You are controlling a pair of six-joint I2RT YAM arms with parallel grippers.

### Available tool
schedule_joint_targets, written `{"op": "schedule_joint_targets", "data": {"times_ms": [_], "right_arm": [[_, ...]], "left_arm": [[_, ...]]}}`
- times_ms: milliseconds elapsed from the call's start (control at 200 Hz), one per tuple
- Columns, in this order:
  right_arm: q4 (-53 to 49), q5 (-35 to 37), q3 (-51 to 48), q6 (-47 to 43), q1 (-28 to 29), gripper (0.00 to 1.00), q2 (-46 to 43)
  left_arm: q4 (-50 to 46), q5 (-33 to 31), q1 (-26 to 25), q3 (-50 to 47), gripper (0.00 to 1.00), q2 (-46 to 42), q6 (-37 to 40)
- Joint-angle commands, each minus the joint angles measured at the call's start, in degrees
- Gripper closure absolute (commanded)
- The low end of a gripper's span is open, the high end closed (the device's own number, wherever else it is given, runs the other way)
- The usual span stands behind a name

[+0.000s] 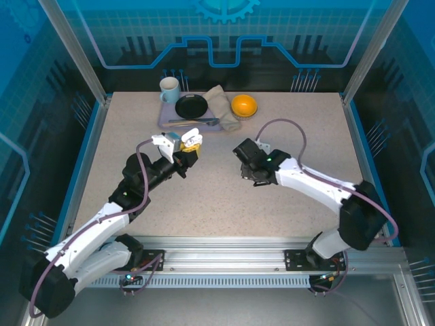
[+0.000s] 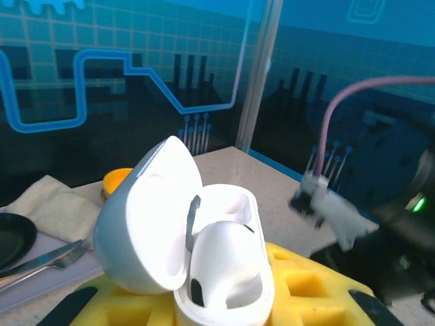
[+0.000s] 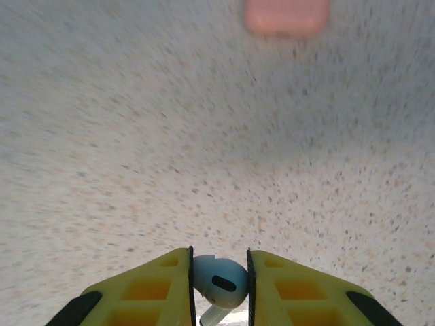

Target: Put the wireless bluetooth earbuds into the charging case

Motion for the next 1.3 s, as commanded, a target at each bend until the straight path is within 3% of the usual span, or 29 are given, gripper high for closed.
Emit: {"op": "schedule_joint_targets", "data": {"times_ms": [0,270,495,820,1296], "right_arm": [[3.16,2.33,-0.29,-6.72,-0.77,0.76,-6.12],[10.98,-1.29,3.3,-17.7,-2.56,0.76,-16.93],[20.67,-10.22,5.71,-27.23,-2.93,0.76,-20.28],[28.29,-21.19,6.45,-34.1,-2.96,0.77,-20.84],[28.58,-23.83,6.86,-35.26,-2.09,0.79,-20.81]], "left_arm": [[-0.11,7.17,0.45,2.23,1.0,0.3,0.96],[-0.74,17.2,0.33,3.94,1.0,3.86,-0.21],[-1.27,23.69,-0.19,7.19,1.0,7.98,-0.64],[-2.44,23.47,-2.76,12.94,1.0,13.35,0.11],[-0.39,23.21,-3.4,16.01,1.0,16.41,-0.85]]}}
